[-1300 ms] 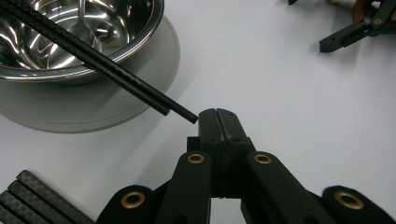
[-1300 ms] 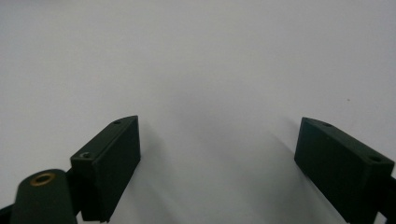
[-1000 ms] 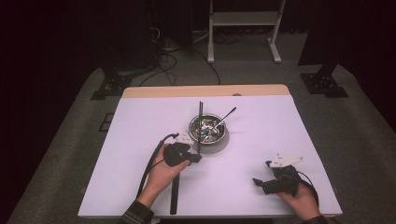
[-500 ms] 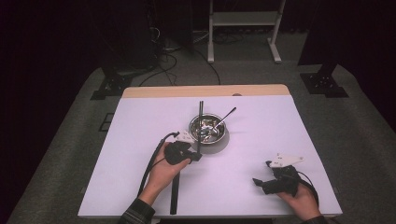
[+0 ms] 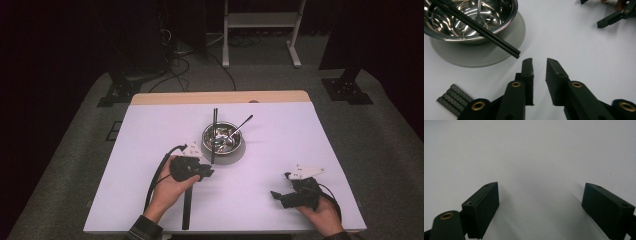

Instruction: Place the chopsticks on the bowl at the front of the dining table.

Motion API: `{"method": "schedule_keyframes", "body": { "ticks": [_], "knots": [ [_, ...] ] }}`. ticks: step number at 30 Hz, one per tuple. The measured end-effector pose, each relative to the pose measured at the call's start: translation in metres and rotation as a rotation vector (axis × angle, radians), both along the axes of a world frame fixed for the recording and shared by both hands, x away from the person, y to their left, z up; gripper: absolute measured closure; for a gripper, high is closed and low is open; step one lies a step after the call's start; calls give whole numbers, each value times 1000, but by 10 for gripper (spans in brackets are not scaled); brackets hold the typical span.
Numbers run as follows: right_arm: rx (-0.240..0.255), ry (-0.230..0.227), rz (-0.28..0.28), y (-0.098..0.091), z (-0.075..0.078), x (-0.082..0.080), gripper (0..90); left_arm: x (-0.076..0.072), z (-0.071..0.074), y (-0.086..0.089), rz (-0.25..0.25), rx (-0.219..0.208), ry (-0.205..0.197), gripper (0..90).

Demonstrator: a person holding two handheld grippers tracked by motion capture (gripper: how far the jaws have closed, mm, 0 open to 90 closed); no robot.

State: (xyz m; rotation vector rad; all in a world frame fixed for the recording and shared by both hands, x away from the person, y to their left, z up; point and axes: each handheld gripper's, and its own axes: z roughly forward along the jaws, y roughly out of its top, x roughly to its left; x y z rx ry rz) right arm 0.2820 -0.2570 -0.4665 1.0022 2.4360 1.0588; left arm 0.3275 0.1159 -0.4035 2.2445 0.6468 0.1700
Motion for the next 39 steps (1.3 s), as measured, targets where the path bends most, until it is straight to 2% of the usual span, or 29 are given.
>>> {"method": "schedule_keyframes", "body": {
  "ticks": [3,6,10,13,16,18,24,32,39],
  "knots": [
    [1,0,-2,0,0,0,126,-4,3,8,15,-5,-10,678],
    [1,1,-1,0,0,0,126,-6,6,15,31,-8,-20,571],
    [1,1,-2,0,0,0,126,-9,9,24,67,-15,-46,383],
    [1,1,-2,0,0,0,126,-10,11,29,100,-7,-63,197],
    [1,1,-2,0,0,0,126,-10,14,34,115,-12,-60,91],
    [1,1,-2,0,0,0,126,-10,16,38,146,-26,-66,71],
    [1,1,-1,0,0,0,126,-13,18,49,158,-32,-78,71],
    [1,0,-1,0,0,0,126,-19,12,71,174,-21,-74,71],
    [1,1,-2,0,0,0,126,-25,2,90,210,13,-73,71]
  ]
}}
